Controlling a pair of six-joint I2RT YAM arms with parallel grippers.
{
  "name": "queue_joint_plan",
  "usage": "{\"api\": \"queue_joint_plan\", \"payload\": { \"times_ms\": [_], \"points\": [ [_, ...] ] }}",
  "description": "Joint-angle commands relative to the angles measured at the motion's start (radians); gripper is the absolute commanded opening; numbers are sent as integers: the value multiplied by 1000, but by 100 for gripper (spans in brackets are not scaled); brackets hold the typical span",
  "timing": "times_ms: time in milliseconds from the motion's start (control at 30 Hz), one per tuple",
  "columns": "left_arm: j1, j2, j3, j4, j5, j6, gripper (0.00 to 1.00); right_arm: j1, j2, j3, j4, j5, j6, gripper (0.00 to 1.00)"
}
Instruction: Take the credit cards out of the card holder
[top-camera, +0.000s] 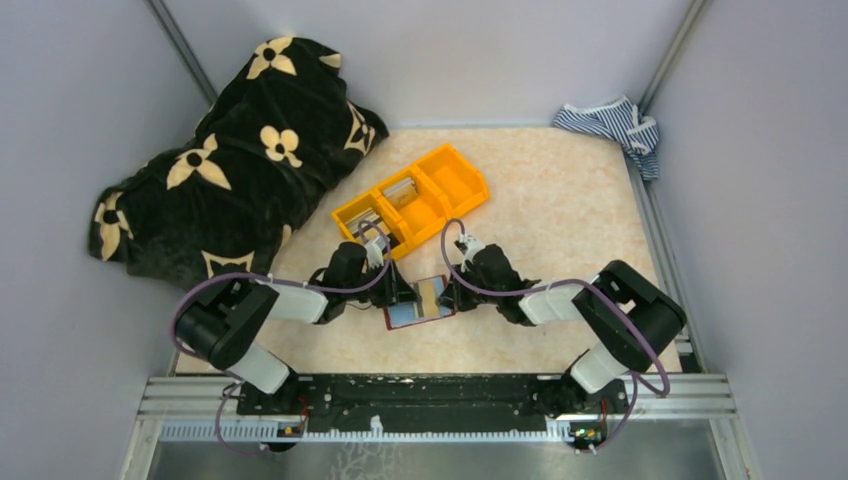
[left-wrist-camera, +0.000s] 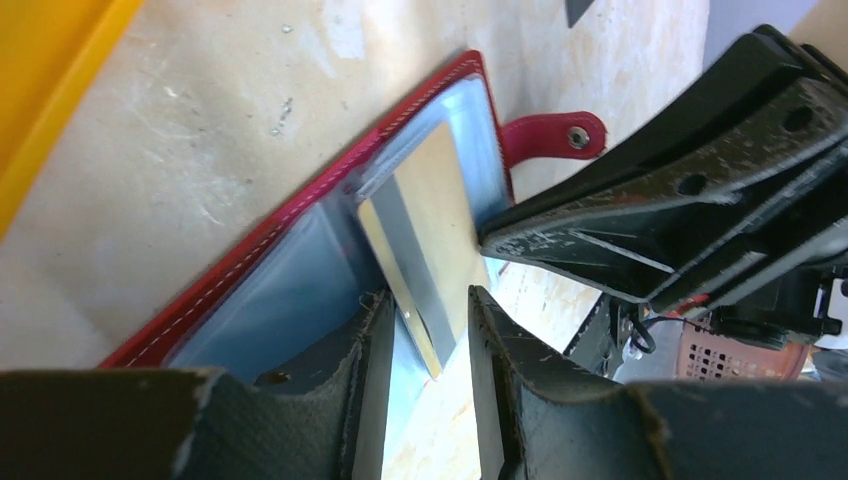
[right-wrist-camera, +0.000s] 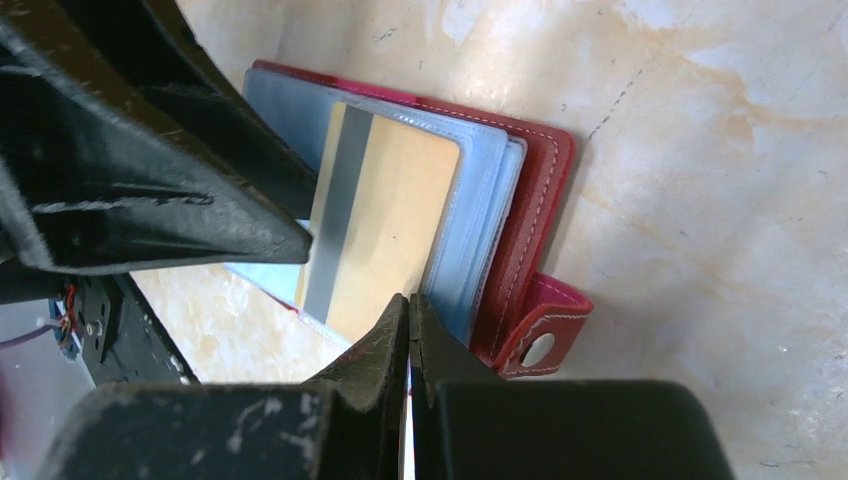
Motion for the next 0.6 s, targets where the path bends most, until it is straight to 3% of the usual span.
{"api": "queue_joint_plan", "payload": {
  "times_ms": [0, 333, 567],
  "points": [
    [-15, 71, 27, 119, 77, -33, 38, 27, 22, -26, -166, -53, -44, 0],
    [-15, 134, 132, 84, 83, 5, 37, 40, 36, 17, -173, -69, -66, 0],
    [-16, 90, 124, 15, 60, 41, 37, 37, -57, 15, -253, 19, -48, 0]
  ]
}}
